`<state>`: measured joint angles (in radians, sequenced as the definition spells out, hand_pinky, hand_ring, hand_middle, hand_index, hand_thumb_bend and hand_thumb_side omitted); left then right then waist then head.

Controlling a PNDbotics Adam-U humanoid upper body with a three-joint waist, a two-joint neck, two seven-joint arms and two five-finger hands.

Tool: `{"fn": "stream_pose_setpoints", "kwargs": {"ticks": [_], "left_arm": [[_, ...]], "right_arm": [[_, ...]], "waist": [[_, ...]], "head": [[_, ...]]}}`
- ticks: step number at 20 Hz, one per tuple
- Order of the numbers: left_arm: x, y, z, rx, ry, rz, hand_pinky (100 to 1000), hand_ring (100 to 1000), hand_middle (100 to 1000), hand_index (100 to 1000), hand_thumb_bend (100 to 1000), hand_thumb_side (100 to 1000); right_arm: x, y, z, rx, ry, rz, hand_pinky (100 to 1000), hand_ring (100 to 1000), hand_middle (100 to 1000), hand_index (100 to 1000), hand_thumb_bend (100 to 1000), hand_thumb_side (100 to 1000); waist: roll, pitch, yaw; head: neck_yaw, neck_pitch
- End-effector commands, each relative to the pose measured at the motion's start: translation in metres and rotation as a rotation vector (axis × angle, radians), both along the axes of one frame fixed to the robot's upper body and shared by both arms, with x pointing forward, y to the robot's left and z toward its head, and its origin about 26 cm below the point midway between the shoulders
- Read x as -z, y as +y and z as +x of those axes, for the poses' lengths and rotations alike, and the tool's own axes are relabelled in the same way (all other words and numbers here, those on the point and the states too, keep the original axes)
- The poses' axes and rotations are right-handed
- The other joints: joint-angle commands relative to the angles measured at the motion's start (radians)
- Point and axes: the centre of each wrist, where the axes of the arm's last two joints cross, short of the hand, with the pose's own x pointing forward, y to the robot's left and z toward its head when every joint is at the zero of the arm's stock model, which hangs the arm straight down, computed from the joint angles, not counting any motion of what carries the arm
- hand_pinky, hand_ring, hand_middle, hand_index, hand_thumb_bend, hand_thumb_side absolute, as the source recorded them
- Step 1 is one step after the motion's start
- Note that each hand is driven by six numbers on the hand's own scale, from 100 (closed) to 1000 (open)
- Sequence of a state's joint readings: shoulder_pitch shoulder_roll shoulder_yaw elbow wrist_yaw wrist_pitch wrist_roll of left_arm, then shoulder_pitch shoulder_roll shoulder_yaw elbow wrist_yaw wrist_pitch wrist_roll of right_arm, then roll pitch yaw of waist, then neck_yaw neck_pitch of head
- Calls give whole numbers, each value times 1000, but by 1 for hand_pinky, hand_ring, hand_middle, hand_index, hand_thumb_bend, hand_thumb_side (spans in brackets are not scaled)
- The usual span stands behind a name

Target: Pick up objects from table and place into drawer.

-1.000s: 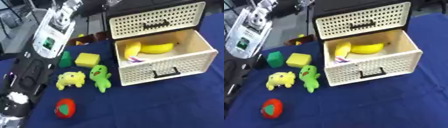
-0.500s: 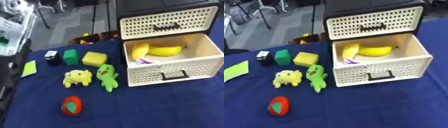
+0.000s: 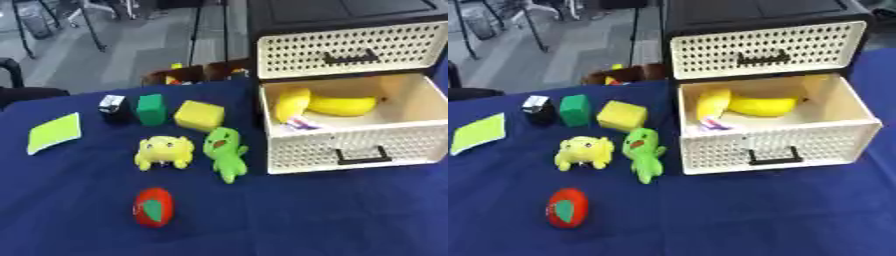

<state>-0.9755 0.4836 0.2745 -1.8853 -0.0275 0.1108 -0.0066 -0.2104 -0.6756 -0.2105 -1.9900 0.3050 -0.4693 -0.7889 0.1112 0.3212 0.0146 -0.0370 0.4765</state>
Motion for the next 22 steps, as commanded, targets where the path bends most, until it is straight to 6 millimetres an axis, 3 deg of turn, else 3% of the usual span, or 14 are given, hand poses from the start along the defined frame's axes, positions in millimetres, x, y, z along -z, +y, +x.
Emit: {"fn": "stream_pose_setpoints", "kwargs": {"ticks": [1,5,10,11,14,16,22], "left_arm": [[-10,6,-28,-25,-103,-32,221,425,412,699,447,574],[6,17,-29,-125,-123,-53,290,489,478,718,472,599],[22,9,-20,-164,-165,-71,290,489,478,718,472,599],[25,7,-17,-168,-159,-79,373,583,582,809,483,719],[46,-4,-8,-187,-86,-90,367,576,575,800,466,730],[61,-8,-3,-217,-32,-101,358,567,566,798,451,746],[109,-13,7,-275,91,-159,346,552,556,798,430,770]], "right_arm": [[-9,0,-2,-74,-149,-14,387,566,551,686,100,785],[10,2,-5,-36,14,-155,383,538,557,690,100,849],[18,1,-8,48,145,-303,383,538,557,690,100,849],[18,1,-8,52,160,-322,355,532,594,732,100,941],[32,2,-12,26,247,-446,357,562,624,765,100,1000],[44,1,-17,-3,314,-539,357,549,605,764,100,1000],[83,-2,-38,-39,571,-802,334,514,577,774,100,1000]], "waist": [[-6,-16,1],[-32,-14,27],[-29,-20,35],[-33,-16,31],[-78,14,39],[-92,20,39],[-83,16,29]], "head": [[-3,-12],[-11,-15],[-17,-9],[-12,-13],[8,-47],[12,-56],[-1,-49]]}}
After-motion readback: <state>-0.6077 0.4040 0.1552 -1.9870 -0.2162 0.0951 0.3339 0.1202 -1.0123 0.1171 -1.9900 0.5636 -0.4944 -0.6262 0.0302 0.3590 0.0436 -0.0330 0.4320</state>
